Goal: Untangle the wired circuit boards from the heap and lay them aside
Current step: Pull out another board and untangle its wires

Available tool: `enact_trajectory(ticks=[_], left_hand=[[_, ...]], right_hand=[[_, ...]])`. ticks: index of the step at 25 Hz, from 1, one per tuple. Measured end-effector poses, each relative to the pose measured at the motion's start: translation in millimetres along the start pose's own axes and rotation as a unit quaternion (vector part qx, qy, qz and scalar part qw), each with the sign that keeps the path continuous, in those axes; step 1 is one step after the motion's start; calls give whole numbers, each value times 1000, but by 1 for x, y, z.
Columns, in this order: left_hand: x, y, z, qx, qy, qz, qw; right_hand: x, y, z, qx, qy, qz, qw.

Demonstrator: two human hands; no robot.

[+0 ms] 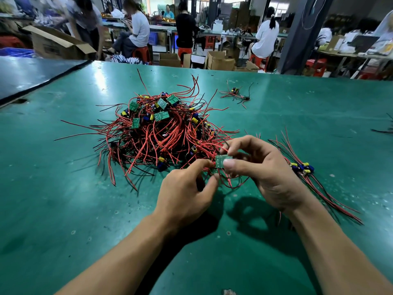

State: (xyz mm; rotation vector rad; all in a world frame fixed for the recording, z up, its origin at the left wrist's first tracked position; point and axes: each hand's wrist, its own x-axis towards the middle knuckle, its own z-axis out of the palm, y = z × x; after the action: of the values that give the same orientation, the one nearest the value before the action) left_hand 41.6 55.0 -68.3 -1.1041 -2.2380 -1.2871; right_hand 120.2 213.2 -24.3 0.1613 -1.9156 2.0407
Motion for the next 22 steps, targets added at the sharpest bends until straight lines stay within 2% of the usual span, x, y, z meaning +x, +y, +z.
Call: enact_trajectory(ticks=[2, 4, 9, 15, 18, 22], left_hand=[[1, -1, 0, 0, 9, -23, 1000], [2, -1, 0, -5, 3, -47, 999], [3, -2, 0, -18, -5, -76, 997], [2, -2, 0, -23, -9, -63, 998], [2, -3, 0, -28, 1, -74, 997], [1, -3, 2, -22, 4, -85, 996]], right_hand=[[1, 0, -1, -62, 74, -34, 995], [2, -1, -4, -75, 132, -57, 987], [3, 1, -4, -67, 203, -62, 975], [3, 4, -2, -121, 229, -73, 963], [3, 7, -1, -102, 218, -61, 969], [5, 8, -3, -72, 249, -60, 964]])
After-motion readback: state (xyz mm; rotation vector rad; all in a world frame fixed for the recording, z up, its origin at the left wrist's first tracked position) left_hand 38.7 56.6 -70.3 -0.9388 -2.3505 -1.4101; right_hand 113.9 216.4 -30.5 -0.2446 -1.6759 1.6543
